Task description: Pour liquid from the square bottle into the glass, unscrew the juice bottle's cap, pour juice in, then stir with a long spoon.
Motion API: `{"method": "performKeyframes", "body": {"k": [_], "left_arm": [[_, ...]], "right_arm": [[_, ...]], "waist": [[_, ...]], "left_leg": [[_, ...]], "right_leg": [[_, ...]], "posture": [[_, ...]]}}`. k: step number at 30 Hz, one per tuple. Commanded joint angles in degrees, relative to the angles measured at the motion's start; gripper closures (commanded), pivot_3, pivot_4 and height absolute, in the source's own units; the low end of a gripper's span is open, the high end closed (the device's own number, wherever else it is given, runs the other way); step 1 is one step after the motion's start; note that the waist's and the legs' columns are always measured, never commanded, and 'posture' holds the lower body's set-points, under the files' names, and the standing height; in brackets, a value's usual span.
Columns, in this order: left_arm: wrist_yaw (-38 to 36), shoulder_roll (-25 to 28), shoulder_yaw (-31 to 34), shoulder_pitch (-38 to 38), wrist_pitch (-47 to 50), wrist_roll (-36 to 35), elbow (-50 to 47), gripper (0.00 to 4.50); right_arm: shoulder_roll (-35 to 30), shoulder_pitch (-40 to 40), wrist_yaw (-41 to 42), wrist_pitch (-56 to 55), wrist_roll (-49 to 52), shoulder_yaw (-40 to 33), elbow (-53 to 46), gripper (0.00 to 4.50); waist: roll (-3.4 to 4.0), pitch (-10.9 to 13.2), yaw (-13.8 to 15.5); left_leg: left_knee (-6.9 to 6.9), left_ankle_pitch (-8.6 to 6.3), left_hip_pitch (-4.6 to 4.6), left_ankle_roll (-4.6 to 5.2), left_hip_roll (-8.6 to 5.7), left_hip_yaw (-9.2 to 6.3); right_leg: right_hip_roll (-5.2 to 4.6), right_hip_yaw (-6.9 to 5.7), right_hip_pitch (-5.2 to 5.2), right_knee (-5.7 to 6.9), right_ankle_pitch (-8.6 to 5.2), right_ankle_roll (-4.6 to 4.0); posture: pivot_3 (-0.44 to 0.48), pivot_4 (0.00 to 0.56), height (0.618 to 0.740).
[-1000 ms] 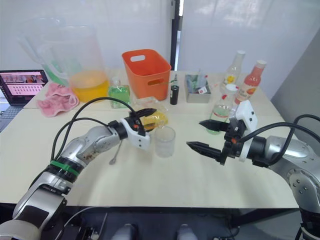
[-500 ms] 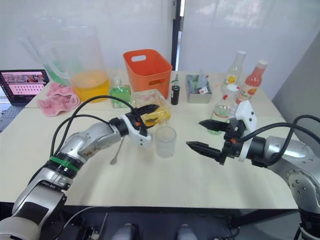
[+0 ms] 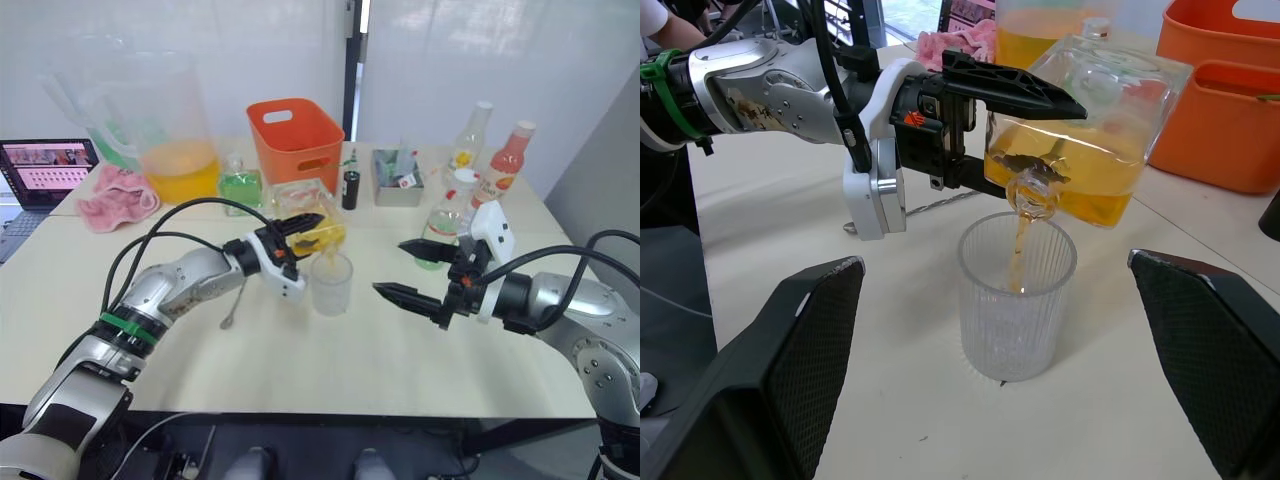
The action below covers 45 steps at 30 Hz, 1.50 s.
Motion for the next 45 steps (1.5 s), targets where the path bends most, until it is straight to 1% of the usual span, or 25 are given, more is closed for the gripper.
{"method": "performKeyframes", "body": {"k": [1, 45], "left_arm": [[3.4, 0.4, 1.7, -3.1, -0.1, -0.2, -4.3, 1.71], [4.8, 0.7, 1.5, -2.8, 0.7, 2.6, -5.8, 1.71]], "right_arm": [[0.1, -0.6, 0.1, -1.0, 0.1, -0.8, -0.8, 0.03], [0.0, -2.1, 0.8, -0.8, -0.5, 1.4, 0.3, 0.03]], "waist": [[0.00, 0.0, 0.0], [0.00, 0.0, 0.0]], "left_leg": [[0.00, 0.00, 0.00, 0.00, 0.00, 0.00], [0.02, 0.00, 0.01, 0.00, 0.00, 0.00]], "right_leg": [[0.00, 0.00, 0.00, 0.01, 0.01, -0.02], [0.00, 0.00, 0.00, 0.06, 0.05, -0.07]], "posture": [[0.000, 0.150, 0.740], [0.000, 0.150, 0.740]]}}
